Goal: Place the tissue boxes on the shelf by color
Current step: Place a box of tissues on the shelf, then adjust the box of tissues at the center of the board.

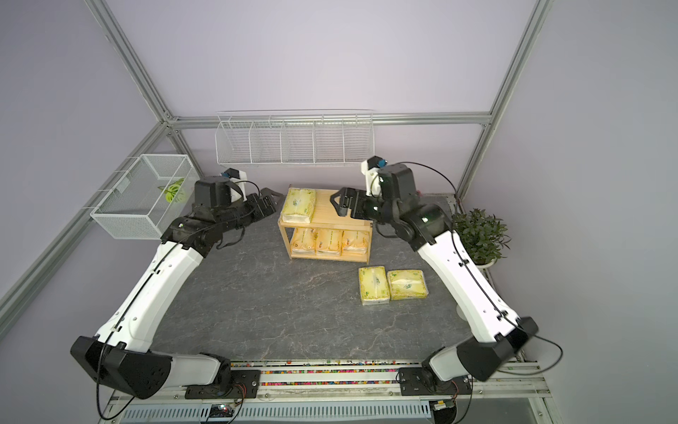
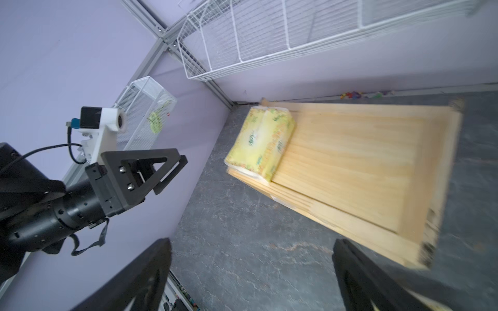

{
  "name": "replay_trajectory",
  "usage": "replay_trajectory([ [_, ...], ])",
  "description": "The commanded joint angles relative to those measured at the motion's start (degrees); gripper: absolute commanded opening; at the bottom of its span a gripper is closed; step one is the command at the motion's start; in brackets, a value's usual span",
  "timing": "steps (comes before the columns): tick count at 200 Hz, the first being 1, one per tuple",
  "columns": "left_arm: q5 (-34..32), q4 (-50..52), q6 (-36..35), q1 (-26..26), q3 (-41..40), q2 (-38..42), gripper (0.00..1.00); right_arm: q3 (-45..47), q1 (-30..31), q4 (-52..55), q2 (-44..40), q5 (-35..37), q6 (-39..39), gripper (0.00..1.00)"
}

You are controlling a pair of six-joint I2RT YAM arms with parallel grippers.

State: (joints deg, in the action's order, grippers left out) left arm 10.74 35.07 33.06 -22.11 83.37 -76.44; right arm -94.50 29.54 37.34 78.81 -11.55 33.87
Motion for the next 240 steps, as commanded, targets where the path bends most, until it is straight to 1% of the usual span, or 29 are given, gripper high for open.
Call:
replay_trajectory([
  [1,-5.94,1.95,-0.56,-5.18,-6.04,3.23,1.0,13.53,-1.17,0.67,-5.95,2.06,1.26,0.98],
  [15,-9.32,1.0,0.77,-9.4,-10.12,5.63,1.0,22.57,-1.37,1.28,-11.6,3.41,2.38,0.98],
  [32,-13.52,-1.16,2.98,-15.02,-15.64,8.13,1.0,33.68,-1.41,0.06,-17.79,4.89,5.72,0.98],
  [55,-17.33,-3.93,6.84,-21.79,-22.18,9.55,1.0,46.86,-1.39,-2.6,-23.59,5.64,10.79,0.98],
  [75,-19.49,-6.07,9.7,-26.05,-26.54,10.18,1.0,55.34,-1.41,-4.5,-27.6,6.61,13.27,0.98],
  [86,-19.97,-7.33,10.6,-27.16,-28.3,10.11,1.0,58.1,-1.41,-4.94,-28.63,6.95,14.0,0.98],
  [112,-20.04,-9.37,11.83,-27.84,-30.4,9.06,1.0,61.6,-1.46,-5.34,-28.0,8.57,14.21,0.98],
  [143,-20.06,-11.02,11.06,-28.07,-30.55,7.73,1.0,63.55,-1.68,-8.77,-22.87,8.79,14.96,0.98],
  [188,-19.48,-11.04,10.49,-28.07,-29.78,5.98,1.0,61.2,-2.76,-12.98,-13.6,8.59,13.14,0.98],
  [240,-19.56,-10.98,10.08,-28.08,-29.87,5.59,1.0,56.66,-8.01,-16.19,-4.86,5.14,10.22,0.98],
])
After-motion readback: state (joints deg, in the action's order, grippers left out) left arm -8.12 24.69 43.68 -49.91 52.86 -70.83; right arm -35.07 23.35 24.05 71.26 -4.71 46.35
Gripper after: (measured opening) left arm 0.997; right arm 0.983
